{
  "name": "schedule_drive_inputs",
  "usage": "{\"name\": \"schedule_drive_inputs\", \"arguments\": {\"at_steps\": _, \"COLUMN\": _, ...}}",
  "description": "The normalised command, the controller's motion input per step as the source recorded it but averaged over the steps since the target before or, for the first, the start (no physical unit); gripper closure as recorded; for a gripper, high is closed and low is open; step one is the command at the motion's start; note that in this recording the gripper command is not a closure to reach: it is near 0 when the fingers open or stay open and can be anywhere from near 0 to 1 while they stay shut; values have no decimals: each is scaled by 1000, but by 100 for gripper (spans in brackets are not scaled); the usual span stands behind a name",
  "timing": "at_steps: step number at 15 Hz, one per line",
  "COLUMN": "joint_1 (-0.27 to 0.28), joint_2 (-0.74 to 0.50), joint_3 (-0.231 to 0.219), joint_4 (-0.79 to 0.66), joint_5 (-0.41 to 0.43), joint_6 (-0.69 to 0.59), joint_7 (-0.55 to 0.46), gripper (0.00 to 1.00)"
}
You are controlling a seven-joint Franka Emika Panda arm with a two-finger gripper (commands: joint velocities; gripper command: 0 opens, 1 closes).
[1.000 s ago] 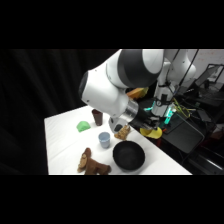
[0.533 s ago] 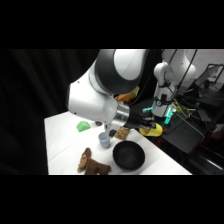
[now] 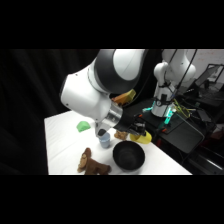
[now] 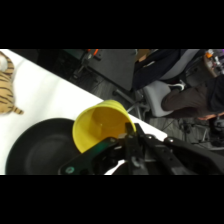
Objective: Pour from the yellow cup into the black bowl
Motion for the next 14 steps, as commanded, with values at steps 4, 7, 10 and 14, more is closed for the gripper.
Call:
{"name": "schedule_drive_inputs", "arguments": {"at_steps": 4, "joint_1": 52, "joint_2": -598, "joint_3": -84, "joint_4": -664, "joint_5": -201, "joint_6": 700, "joint_7": 97, "gripper": 18}}
{"name": "schedule_drive_inputs", "arguments": {"at_steps": 7, "joint_1": -44, "joint_2": -649, "joint_3": -95, "joint_4": -682, "joint_5": -78, "joint_6": 693, "joint_7": 70, "gripper": 18}}
{"name": "schedule_drive_inputs", "arguments": {"at_steps": 10, "joint_1": -107, "joint_2": -636, "joint_3": -118, "joint_4": -619, "joint_5": -34, "joint_6": 621, "joint_7": 58, "gripper": 18}}
{"name": "schedule_drive_inputs", "arguments": {"at_steps": 14, "joint_1": -153, "joint_2": -494, "joint_3": -166, "joint_4": -435, "joint_5": -29, "joint_6": 494, "joint_7": 75, "gripper": 18}}
